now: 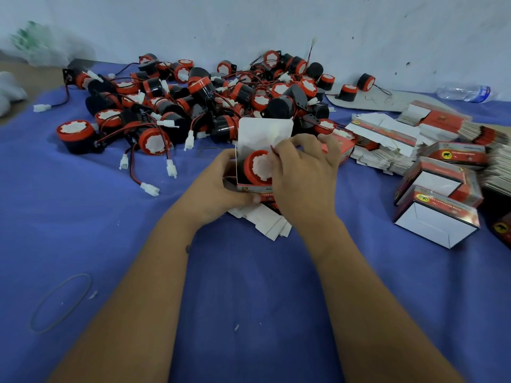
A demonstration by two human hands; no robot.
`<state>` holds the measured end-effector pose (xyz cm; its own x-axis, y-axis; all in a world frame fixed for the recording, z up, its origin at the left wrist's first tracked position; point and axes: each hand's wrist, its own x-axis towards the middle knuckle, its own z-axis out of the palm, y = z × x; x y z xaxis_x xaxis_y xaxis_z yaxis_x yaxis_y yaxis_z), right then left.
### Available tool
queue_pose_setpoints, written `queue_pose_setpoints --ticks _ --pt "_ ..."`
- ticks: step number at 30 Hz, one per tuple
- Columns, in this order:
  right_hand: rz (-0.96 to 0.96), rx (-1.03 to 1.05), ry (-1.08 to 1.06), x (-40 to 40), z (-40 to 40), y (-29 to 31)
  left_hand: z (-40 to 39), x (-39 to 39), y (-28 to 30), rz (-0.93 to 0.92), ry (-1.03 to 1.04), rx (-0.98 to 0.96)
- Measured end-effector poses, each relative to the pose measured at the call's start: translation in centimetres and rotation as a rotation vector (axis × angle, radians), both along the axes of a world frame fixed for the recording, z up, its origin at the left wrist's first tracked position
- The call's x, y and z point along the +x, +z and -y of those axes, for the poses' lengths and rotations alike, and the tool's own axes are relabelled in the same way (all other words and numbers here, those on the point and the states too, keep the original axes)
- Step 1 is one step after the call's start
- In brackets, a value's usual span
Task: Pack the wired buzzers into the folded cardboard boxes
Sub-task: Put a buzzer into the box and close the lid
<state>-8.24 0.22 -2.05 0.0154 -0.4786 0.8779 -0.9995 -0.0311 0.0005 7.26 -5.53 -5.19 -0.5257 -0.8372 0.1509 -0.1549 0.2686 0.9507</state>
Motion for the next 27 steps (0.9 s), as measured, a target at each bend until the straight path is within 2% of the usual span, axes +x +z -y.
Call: queue_pose_setpoints --ticks 9,15,20,22,25,27 --pt "0.005 0.190 -0.045 0.5 -0.5 -0.4 -0.6 -0.5 0.1 -0.095 0.077 -0.056" --pt "-0.003 0.345 -0.040 1.8 -0.3 -0.8 -0.9 -0.6 0.2 -0.104 0.054 -0.093" --pt "0.177 0.237 0.028 1.1 -0.5 -0.7 -0.6 -0.7 -0.1 -0.117 0.106 -0.089" --pt "0.330 0.176 0.089 0.9 -0.6 -0.5 -1.3 -0.9 0.3 -0.124 0.224 -0.213" --pt "0.444 0.160 0.126 0.8 -0.4 -0.4 -2.2 -0.9 1.2 -0.137 0.503 -0.681" --pt "0.442 0.163 0.124 0.7 -0.2 -0.6 -2.6 -1.2 1.9 -0.025 0.570 -0.942"
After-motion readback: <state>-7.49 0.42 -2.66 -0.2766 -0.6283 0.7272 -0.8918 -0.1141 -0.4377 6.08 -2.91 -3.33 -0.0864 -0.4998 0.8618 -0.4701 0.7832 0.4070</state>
